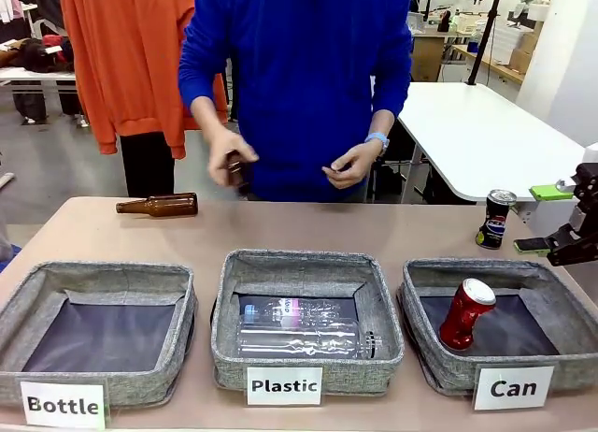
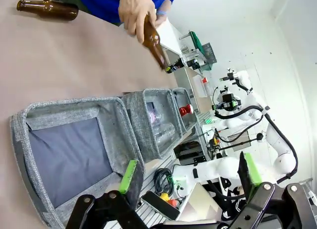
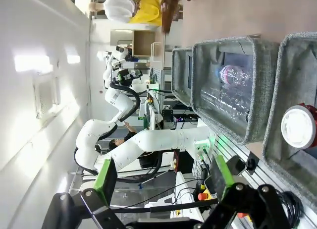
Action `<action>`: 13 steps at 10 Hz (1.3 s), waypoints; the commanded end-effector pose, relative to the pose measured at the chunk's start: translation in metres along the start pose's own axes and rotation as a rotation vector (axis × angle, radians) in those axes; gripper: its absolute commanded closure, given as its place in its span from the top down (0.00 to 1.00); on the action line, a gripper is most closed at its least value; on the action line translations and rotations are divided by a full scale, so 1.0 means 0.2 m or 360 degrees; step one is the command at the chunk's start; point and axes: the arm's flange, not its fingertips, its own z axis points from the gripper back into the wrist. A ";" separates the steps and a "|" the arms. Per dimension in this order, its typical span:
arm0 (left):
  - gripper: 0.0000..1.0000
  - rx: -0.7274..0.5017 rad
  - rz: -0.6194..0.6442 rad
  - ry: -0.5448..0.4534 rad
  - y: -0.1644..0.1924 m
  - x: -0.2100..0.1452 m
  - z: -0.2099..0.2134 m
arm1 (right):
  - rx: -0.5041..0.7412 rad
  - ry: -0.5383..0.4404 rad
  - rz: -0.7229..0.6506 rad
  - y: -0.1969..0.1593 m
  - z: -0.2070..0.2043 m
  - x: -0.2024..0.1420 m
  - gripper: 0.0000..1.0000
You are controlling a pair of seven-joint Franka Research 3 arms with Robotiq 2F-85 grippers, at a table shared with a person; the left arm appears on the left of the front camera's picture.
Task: Sort the can waste into the basket.
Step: Pick up the can waste from the table and place it in the right Fabric basket.
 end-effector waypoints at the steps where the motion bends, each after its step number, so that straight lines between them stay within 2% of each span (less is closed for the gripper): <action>1: 1.00 -0.0017 0.0003 -0.0027 -0.01 0.00 0.00 | -0.0004 0.0013 -0.0006 0.00 0.00 0.00 1.00; 2: 1.00 0.0000 0.0000 0.0000 0.00 0.00 0.00 | -0.0004 0.0013 -0.0006 0.00 0.00 0.00 1.00; 3: 1.00 0.0126 -0.0118 0.0107 -0.15 -0.04 0.01 | 0.0000 0.0000 0.0000 0.00 0.00 0.00 1.00; 4: 1.00 0.0136 -0.0178 0.0174 -0.25 -0.06 0.14 | -0.0069 0.0040 0.0171 -0.02 0.07 0.08 1.00; 5: 1.00 0.0236 -0.0195 0.0163 -0.31 -0.07 0.29 | -0.0169 -0.0014 0.0420 -0.05 0.17 0.15 1.00; 6: 1.00 0.0229 -0.0283 0.0205 -0.37 -0.14 0.47 | -0.0333 -0.0145 0.0763 -0.07 0.37 0.19 1.00; 7: 1.00 0.0197 -0.0328 0.0211 -0.39 -0.17 0.56 | -0.0489 -0.0308 0.0846 -0.09 0.51 0.20 1.00; 8: 1.00 0.0166 -0.0335 0.0194 -0.37 -0.19 0.68 | -0.0531 -0.0421 0.0992 -0.12 0.70 0.21 1.00; 10: 1.00 0.0186 -0.0285 0.0088 -0.33 -0.22 0.77 | -0.1138 -0.0780 0.1082 -0.29 0.94 0.24 1.00; 11: 1.00 0.0162 -0.0280 0.0088 -0.32 -0.20 0.79 | -0.1271 -0.0853 0.1113 -0.38 0.97 0.29 1.00; 12: 1.00 0.0157 -0.0271 0.0115 -0.32 -0.18 0.76 | -0.1423 -0.0863 0.1145 -0.47 0.94 0.35 1.00; 13: 1.00 0.0160 -0.0275 0.0143 -0.32 -0.16 0.73 | -0.1378 -0.0778 0.1119 -0.54 0.91 0.42 1.00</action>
